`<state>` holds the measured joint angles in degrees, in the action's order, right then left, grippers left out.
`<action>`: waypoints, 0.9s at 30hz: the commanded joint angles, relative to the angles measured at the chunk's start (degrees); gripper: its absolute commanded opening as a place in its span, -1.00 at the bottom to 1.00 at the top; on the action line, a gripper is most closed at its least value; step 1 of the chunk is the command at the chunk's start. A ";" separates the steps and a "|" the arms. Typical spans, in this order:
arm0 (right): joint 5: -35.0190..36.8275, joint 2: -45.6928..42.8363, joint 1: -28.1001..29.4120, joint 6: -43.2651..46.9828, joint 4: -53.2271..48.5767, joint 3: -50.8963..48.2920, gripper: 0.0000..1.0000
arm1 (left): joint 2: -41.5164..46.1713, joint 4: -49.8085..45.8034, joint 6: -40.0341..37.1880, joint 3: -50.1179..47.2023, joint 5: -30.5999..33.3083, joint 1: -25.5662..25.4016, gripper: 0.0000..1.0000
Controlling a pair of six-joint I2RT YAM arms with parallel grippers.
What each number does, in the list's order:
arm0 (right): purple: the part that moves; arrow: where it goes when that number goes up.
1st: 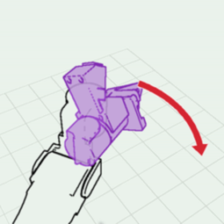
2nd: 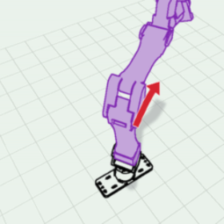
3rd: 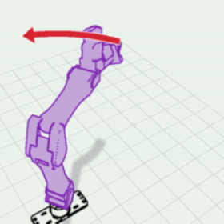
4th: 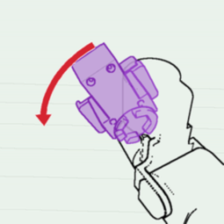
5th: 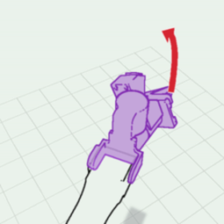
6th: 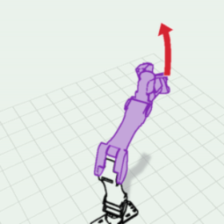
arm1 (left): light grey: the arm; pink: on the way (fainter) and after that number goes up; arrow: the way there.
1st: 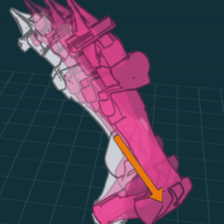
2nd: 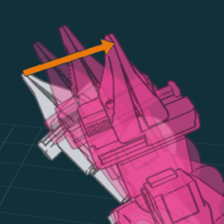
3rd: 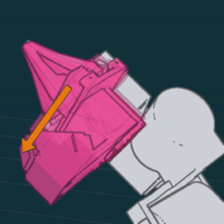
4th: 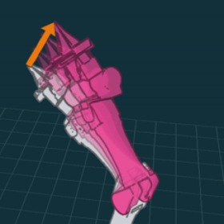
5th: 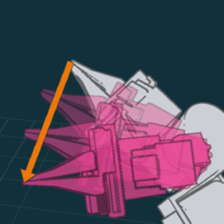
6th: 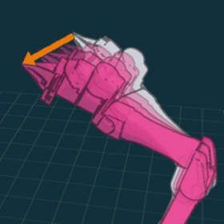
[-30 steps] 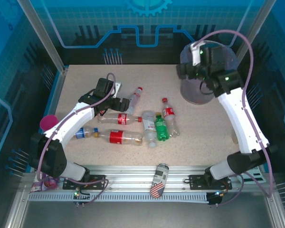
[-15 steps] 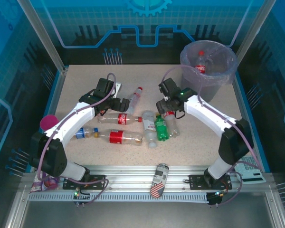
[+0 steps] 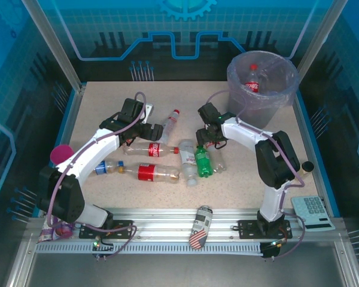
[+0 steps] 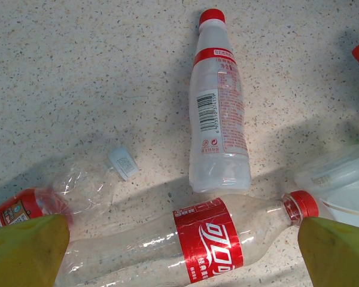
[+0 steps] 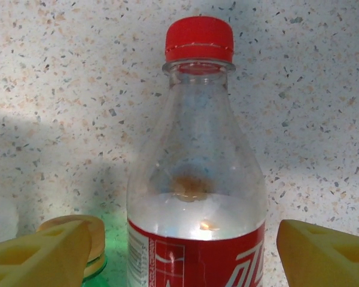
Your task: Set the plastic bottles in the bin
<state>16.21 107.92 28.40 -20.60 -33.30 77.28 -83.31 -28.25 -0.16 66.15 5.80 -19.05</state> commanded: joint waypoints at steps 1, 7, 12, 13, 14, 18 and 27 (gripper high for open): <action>-0.29 1.05 -1.39 -1.37 2.05 -1.20 0.63 | 0.28 -1.24 -0.81 1.00 0.35 -0.38 0.98; -1.14 3.18 -2.17 -1.24 2.84 -1.58 0.61 | 0.17 -1.24 -0.80 0.95 0.35 -0.38 0.99; -2.05 5.17 -2.38 -1.90 3.79 -1.65 0.56 | 0.26 -1.25 -0.90 0.91 0.53 -0.38 0.98; -2.23 5.54 -2.55 -2.01 3.85 -1.60 0.55 | 0.25 -1.19 -0.92 0.91 0.53 -0.38 0.98; -2.23 5.85 -2.64 -2.10 4.02 -1.70 0.51 | 0.28 -1.19 -0.93 0.91 0.53 -0.38 0.99; -2.32 5.68 -2.74 -2.32 4.54 -2.30 0.38 | 0.25 -1.27 -0.90 0.87 0.63 -0.33 0.98; 0.10 1.75 -2.73 -1.79 4.99 -3.79 0.13 | 0.40 -1.28 -0.83 1.00 0.45 -0.38 0.98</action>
<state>14.85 112.14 26.17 -22.11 -28.25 74.37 -83.31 -28.25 -0.16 66.15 5.78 -19.05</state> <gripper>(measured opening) 0.616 0.992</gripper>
